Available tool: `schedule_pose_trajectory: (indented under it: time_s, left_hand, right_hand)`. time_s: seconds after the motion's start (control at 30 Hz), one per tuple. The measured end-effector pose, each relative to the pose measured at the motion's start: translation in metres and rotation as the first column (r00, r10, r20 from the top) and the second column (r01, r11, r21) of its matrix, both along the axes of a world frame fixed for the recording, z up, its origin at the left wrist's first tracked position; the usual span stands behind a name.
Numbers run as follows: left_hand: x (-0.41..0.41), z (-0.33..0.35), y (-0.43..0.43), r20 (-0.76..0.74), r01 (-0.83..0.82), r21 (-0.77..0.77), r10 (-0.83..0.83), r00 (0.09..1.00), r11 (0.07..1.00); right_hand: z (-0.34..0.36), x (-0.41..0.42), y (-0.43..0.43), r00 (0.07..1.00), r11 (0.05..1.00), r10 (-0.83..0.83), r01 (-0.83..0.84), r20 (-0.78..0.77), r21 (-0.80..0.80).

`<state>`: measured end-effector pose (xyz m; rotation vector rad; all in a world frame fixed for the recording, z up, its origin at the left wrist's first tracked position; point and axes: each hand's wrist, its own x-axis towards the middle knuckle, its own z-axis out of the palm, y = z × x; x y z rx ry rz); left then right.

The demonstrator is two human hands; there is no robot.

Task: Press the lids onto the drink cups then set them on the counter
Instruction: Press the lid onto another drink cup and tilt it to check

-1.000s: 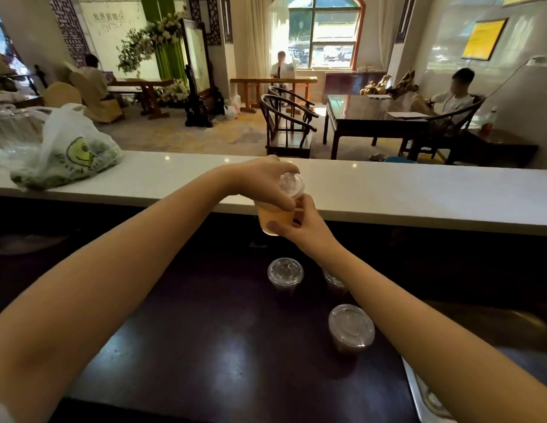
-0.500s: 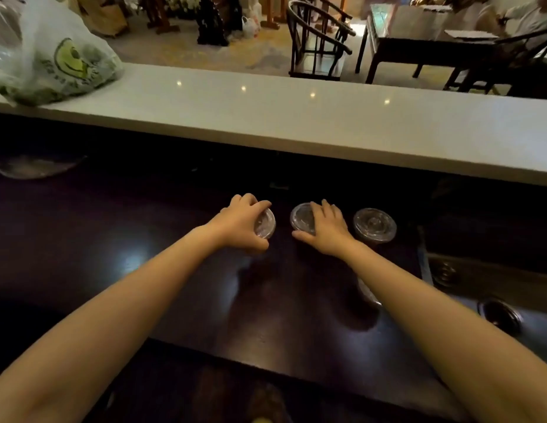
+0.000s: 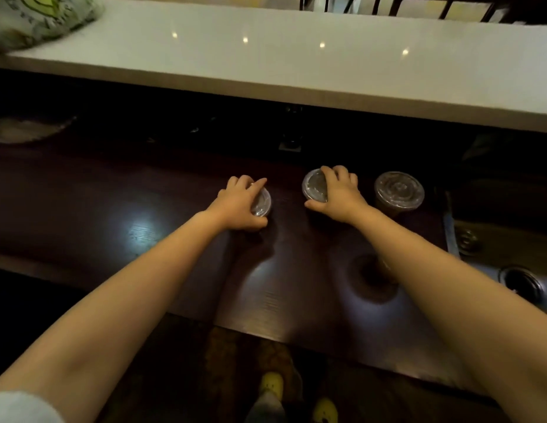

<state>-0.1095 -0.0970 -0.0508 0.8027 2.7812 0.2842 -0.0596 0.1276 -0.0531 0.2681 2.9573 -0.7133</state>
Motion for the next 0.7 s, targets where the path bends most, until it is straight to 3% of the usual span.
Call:
schedule_pose_trajectory:
  time_s: [0.17, 0.23, 0.27, 0.33, 0.4, 0.47, 0.57, 0.7]
  left_hand:
    - [0.000, -0.005, -0.003, -0.019, 0.027, -0.087, -0.028, 0.999, 0.996]
    - [0.007, -0.002, -0.003, -0.090, 0.007, -0.062, -0.013, 0.996, 0.998]
    - [0.015, 0.000, -0.002, -0.179, 0.001, 0.005, 0.000, 0.984, 1.000]
    - [0.042, 0.003, 0.003, -0.316, 0.026, 0.294, 0.072, 0.946, 0.955]
    - [0.083, 0.000, 0.013, -0.251, 0.029, 0.593, 0.150, 0.956, 0.805]
    - [0.123, -0.010, 0.027, -0.100, -0.040, 0.715, 0.159, 0.982, 0.698]
    - [0.151, -0.027, 0.048, 0.087, -0.182, 0.723, 0.173, 0.981, 0.666]
    - [0.154, -0.043, 0.061, 0.077, -0.201, 0.668, 0.202, 0.976, 0.716]
  right_hand:
    - [0.000, 0.041, -0.015, 0.997, 0.998, 0.059, -0.061, -0.056, -0.022]
    - [-0.002, 0.065, -0.026, 0.991, 0.996, 0.090, -0.090, -0.097, -0.001]
    - [-0.002, 0.078, -0.032, 0.988, 0.994, 0.106, -0.105, -0.111, 0.012]
    - [-0.004, 0.102, -0.043, 0.984, 0.990, 0.143, -0.140, -0.106, 0.035]
    - [-0.006, 0.120, -0.050, 0.984, 0.987, 0.150, -0.155, -0.100, -0.035]
    - [-0.006, 0.129, -0.051, 0.992, 0.969, 0.068, -0.090, -0.104, -0.228]
    - [-0.009, 0.126, -0.047, 0.991, 0.931, -0.022, -0.027, -0.129, -0.363]
    - [-0.021, 0.124, -0.046, 0.984, 0.897, -0.023, -0.057, -0.174, -0.438]
